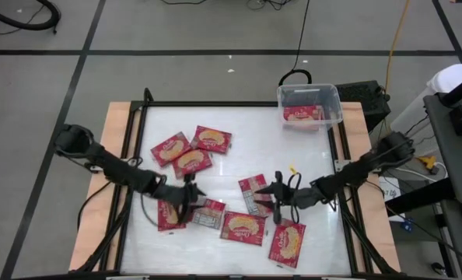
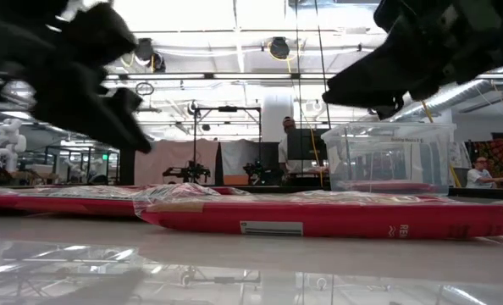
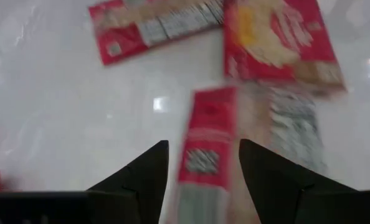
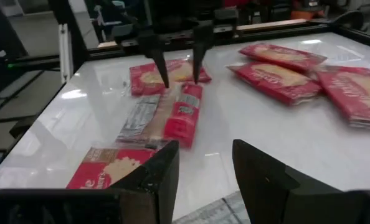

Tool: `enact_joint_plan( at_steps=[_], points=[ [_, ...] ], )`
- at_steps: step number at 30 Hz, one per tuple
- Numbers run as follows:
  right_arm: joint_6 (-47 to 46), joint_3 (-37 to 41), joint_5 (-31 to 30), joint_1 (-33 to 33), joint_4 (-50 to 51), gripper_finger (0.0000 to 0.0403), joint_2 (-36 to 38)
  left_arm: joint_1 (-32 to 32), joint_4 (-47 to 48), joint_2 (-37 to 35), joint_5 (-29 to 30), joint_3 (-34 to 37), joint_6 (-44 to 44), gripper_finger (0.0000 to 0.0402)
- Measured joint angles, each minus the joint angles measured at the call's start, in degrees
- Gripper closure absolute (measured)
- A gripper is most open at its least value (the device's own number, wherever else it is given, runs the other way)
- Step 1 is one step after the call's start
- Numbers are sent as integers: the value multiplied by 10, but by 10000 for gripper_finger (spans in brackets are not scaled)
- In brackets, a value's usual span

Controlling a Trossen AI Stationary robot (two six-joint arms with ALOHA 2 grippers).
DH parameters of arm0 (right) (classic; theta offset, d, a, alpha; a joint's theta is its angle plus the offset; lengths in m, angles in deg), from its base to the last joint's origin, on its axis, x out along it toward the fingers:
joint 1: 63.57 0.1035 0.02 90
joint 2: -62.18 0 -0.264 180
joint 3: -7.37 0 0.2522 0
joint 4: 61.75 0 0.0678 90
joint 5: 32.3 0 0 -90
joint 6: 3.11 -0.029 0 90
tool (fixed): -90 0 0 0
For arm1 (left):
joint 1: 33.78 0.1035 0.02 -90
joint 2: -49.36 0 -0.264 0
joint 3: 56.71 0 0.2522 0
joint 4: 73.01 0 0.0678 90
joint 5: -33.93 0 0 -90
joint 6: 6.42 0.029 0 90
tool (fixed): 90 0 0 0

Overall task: Sort popcorn bags into baskets
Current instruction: Put the red popcorn bag into the transparent bin

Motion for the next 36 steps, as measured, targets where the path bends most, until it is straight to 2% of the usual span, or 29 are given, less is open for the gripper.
enact_joint_plan(
  at_steps=[4, 11, 21, 25, 31, 36],
  points=[
    [-1, -9, 3, -6, -6, 259, -26, -74, 5, 0, 50, 0, -4, 202],
    [-2, -10, 14, -18, -9, 259, -27, -154, 27, 0, 75, 0, -7, 200],
    [-4, -10, 15, -18, -14, 259, -27, -203, 39, 30, 135, 0, -16, 141],
    [-4, -10, 15, -18, -18, 259, -27, -203, 38, 60, 154, 0, -39, 134],
    [-2, -10, 15, -18, -22, 259, -27, -195, 26, 102, 154, 0, -46, 169],
    [-2, -10, 13, -18, -23, 259, -27, -184, 18, 120, 156, -2, -51, 237]
  ],
)
